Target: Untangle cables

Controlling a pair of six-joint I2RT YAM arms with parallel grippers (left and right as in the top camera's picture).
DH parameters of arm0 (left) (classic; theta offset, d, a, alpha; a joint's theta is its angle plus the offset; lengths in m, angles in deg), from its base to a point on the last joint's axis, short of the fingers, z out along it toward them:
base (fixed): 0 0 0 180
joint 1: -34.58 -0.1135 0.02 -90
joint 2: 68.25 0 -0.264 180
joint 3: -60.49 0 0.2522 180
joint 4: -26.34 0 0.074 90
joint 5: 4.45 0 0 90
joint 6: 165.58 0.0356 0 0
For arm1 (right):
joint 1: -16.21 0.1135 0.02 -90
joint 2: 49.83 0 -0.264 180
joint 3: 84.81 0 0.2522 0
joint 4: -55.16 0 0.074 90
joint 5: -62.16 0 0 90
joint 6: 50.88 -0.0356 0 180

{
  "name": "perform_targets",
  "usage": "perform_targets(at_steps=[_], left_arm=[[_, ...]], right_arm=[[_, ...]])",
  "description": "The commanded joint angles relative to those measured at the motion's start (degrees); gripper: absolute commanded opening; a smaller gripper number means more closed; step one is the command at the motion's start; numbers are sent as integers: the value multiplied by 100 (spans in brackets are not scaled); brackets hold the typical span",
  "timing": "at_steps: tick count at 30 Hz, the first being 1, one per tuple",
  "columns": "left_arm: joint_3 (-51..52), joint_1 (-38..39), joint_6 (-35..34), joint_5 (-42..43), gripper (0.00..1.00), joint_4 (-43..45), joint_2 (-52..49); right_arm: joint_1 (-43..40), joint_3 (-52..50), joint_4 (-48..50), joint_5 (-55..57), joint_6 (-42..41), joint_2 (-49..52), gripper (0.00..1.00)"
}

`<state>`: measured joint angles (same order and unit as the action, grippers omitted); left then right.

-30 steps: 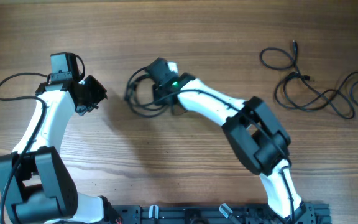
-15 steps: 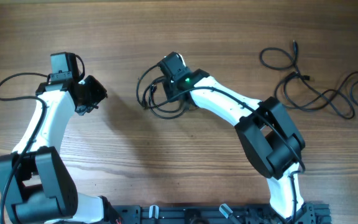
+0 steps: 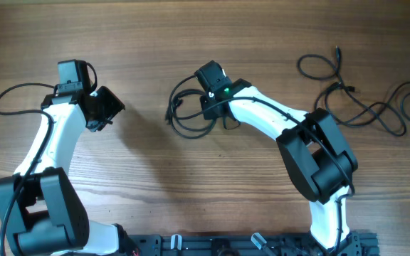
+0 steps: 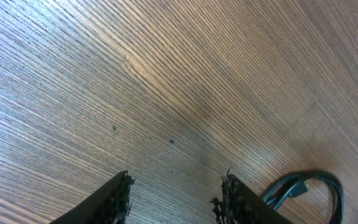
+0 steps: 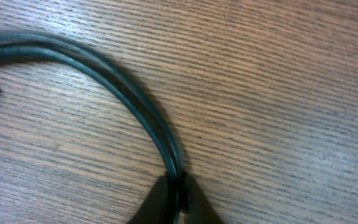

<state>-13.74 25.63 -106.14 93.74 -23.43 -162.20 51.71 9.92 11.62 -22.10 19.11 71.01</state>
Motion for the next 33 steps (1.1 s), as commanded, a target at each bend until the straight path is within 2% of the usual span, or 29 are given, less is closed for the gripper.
perform_targets(at_steps=[1,5,7,10,13,15,16,23,24,25,26,27,33], left_arm=[[-4,22,7,-11,55,13,94],[-4,22,7,-11,92,13,94],[-4,22,7,-11,98,13,94],[-4,22,9,55,100,15,94],[-4,22,7,138,100,15,94],[-4,22,9,138,100,15,94],[-4,22,7,138,100,15,94],[-4,22,9,138,100,15,94],[-4,22,9,138,100,15,94],[-4,22,7,138,100,15,94],[-4,22,9,138,100,15,94],[-4,22,7,138,100,15,94],[-4,20,9,133,100,17,94]], right_arm=[[-66,11,-166,-205,-103,-210,4],[-275,85,-426,-120,-94,-1226,4],[-431,85,-573,330,-98,-1746,4],[-791,85,-1102,1397,-118,-2138,4],[-1373,-11,-1692,1932,-118,-2127,4],[-1853,-85,-1871,1928,-170,-2092,4],[-2192,-85,-1965,1810,-494,-2065,4],[-3915,-85,-2061,1425,-752,-2052,6],[-4048,-85,-2046,1235,-728,-2031,19],[-4148,-85,-2046,1025,-695,-2009,49],[-4199,-85,-2063,817,-695,-1978,85],[-4194,-85,-2052,741,-697,-1974,100],[-4192,-85,-1696,723,-704,-1969,100]])
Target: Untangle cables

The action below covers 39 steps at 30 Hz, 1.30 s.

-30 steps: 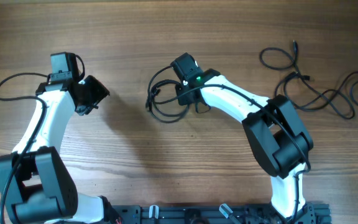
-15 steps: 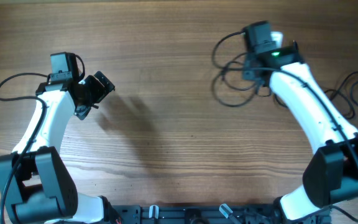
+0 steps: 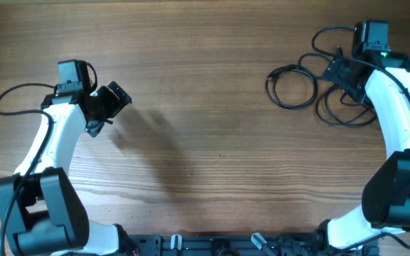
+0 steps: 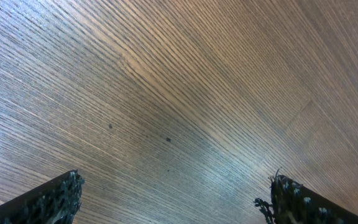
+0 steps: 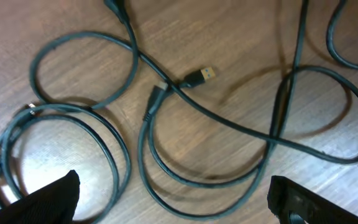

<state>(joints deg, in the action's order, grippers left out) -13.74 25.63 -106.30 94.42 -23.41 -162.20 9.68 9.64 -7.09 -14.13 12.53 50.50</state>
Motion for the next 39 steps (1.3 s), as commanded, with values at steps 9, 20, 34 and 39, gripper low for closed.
perform_targets(at_steps=[9,20,34,39], left_arm=[[-4,20,26,66,100,15,94],[-4,20,24,66,100,17,94],[-4,20,26,66,100,17,94],[-4,20,24,66,100,17,94]], right_arm=[[13,-57,459,-74,-48,83,100],[13,-57,476,-74,-48,83,100],[13,-57,476,-74,-50,81,100],[13,-57,479,-74,-50,83,100]])
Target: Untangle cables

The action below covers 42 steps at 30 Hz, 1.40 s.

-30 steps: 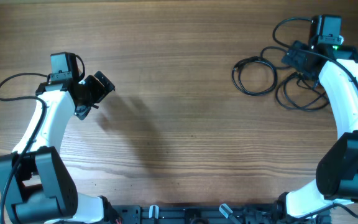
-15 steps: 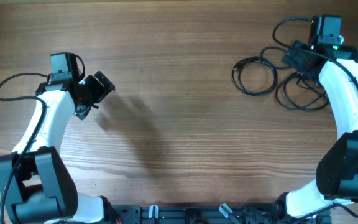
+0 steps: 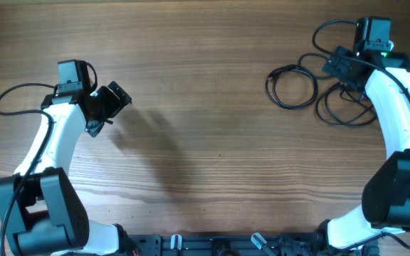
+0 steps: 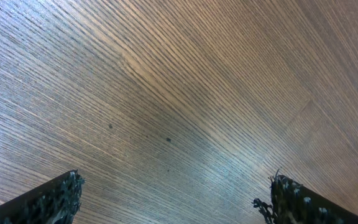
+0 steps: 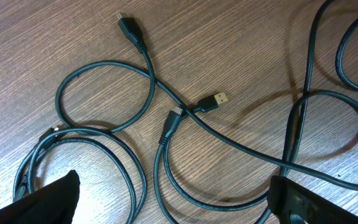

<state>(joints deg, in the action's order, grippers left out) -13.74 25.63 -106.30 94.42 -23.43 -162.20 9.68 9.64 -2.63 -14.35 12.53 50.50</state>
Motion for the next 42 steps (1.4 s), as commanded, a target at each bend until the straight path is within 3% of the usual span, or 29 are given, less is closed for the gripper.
perform_targets(at_steps=[1,23,42], left_arm=[[-4,20,26,66,100,20,94],[-4,20,24,66,100,20,94],[-4,20,24,66,100,17,94]], right_arm=[[13,-57,33,-52,-50,81,100],[13,-57,48,-72,-52,55,100],[111,-57,42,-70,-52,-2660,100]])
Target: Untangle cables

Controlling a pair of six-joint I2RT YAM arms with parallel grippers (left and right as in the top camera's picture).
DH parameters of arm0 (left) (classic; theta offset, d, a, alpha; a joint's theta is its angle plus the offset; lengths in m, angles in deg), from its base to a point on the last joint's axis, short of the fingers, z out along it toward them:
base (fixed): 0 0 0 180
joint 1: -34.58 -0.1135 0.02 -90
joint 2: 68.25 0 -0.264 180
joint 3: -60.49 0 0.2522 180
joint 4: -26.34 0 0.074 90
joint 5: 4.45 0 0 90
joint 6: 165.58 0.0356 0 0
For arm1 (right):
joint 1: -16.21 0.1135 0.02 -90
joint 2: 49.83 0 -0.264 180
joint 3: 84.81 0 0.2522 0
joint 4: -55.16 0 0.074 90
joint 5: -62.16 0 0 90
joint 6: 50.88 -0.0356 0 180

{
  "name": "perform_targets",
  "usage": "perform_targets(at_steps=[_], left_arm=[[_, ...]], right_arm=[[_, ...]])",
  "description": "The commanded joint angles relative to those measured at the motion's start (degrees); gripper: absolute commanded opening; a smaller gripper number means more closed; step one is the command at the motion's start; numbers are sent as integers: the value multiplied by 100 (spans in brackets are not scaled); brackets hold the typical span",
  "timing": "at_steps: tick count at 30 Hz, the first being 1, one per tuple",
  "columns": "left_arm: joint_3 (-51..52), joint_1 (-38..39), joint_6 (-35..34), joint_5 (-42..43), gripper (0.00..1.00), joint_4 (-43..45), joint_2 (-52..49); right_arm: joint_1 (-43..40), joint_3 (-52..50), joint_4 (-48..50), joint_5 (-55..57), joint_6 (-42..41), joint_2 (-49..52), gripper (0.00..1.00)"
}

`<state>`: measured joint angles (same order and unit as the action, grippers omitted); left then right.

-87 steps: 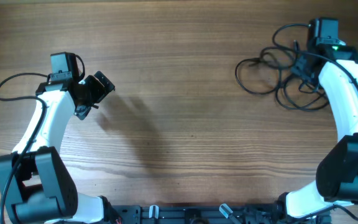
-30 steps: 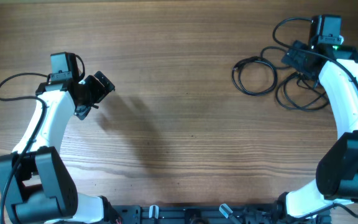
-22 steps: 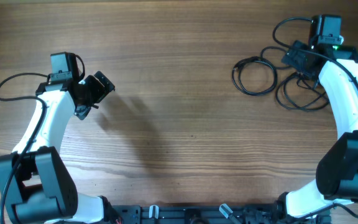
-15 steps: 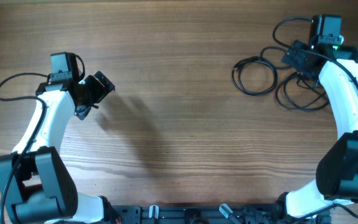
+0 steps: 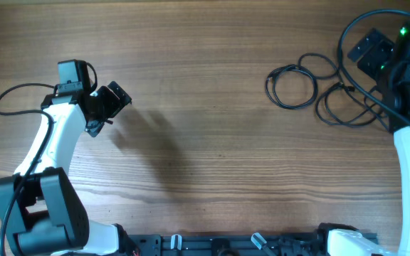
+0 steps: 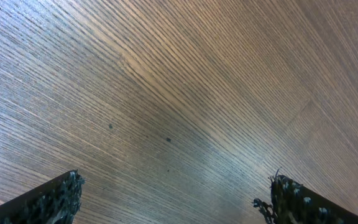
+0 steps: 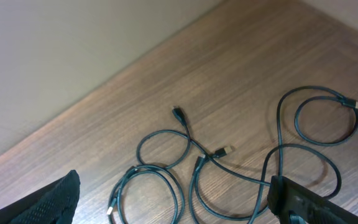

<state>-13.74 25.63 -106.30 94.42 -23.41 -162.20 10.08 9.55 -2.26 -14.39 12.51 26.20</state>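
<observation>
Several thin black cables lie at the table's far right. A small coiled cable [image 5: 290,85] [image 7: 148,193] rests just left of a looser tangle of loops [image 5: 344,103] [image 7: 241,168], with plugs showing among them. High above and to the right of the cables, my right gripper [image 5: 370,48] [image 7: 176,199] stands open and empty. At the left, far from the cables, my left gripper [image 5: 114,101] [image 6: 173,199] is wide open over bare wood and holds nothing.
The wooden table [image 5: 205,142] spreads between the two arms. The left arm's own black lead [image 5: 13,96] loops at the far left. A pale wall [image 7: 73,56] shows past the table's far edge in the right wrist view.
My right gripper has moved up and to the right, so the cables look much smaller in its wrist view. The cables lie as before. The left arm has not moved.
At first my right gripper was shut on the coiled cable near the table's middle, and the left jaws stood narrower. Then the coil lay at the right beside the tangle, with the right gripper open over it and the left jaws wide. Now the right gripper is higher.
</observation>
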Motion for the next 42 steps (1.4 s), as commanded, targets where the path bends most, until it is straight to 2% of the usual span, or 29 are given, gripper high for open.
perform_targets(at_steps=[1,7,21,27,29,31,37,42], left_arm=[[-4,20,26,66,100,17,94],[-4,20,26,66,100,15,94],[-4,20,24,66,100,15,94],[-4,20,26,66,100,17,94],[-4,20,26,66,100,15,94],[-4,20,26,66,100,17,94],[-4,20,26,66,100,17,94],[-4,20,24,66,100,17,94]], right_arm=[[125,-48,2,-68,-50,-341,100],[400,-48,-9,-68,-50,-745,100],[409,-48,-9,-68,-52,-2065,100],[527,-48,-15,-44,-44,-2332,100],[793,-48,-17,765,-39,-2382,100],[973,-48,-31,817,-42,-2393,99],[1250,-48,-1069,817,-48,-2621,100],[1250,-48,-1475,789,-55,-2927,100]])
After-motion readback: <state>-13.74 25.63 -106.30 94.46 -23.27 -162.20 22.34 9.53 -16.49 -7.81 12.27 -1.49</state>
